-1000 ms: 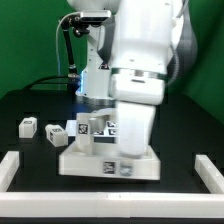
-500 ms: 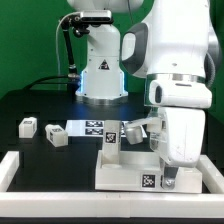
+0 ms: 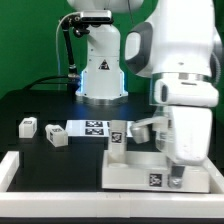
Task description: Assemble square table
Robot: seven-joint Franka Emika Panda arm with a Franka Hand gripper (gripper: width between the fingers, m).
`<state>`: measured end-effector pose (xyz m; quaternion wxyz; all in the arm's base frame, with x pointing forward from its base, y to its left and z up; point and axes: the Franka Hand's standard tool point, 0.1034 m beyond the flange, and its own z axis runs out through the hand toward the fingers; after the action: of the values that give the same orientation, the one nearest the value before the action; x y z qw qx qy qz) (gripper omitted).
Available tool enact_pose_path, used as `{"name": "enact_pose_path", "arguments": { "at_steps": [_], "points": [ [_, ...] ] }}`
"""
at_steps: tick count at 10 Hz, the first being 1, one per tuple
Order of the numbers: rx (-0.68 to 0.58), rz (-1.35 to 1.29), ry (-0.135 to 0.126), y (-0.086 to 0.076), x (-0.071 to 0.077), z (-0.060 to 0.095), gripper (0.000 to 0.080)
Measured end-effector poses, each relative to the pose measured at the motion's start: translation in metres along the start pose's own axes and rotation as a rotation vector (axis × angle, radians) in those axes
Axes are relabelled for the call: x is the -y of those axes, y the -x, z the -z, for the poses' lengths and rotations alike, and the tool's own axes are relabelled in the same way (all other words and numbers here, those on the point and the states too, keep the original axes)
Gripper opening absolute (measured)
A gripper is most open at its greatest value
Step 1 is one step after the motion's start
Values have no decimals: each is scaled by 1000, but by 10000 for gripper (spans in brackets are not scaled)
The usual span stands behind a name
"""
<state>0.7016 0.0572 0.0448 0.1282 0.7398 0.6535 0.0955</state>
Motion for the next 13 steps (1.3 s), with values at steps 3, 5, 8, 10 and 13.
{"name": "enact_pose_path", "arguments": {
  "at_steps": [3,5,8,10,13],
  "points": [
    [2,-7,-3,-13,-6,-3,67],
    [2,7,5,-14,-6,-3,68],
    [0,-6,8,-6,5,-1,69],
    [-5,-16,11,-6,8,-2,71],
    [-2,-17,7,-5,8,-1,71]
  ]
}}
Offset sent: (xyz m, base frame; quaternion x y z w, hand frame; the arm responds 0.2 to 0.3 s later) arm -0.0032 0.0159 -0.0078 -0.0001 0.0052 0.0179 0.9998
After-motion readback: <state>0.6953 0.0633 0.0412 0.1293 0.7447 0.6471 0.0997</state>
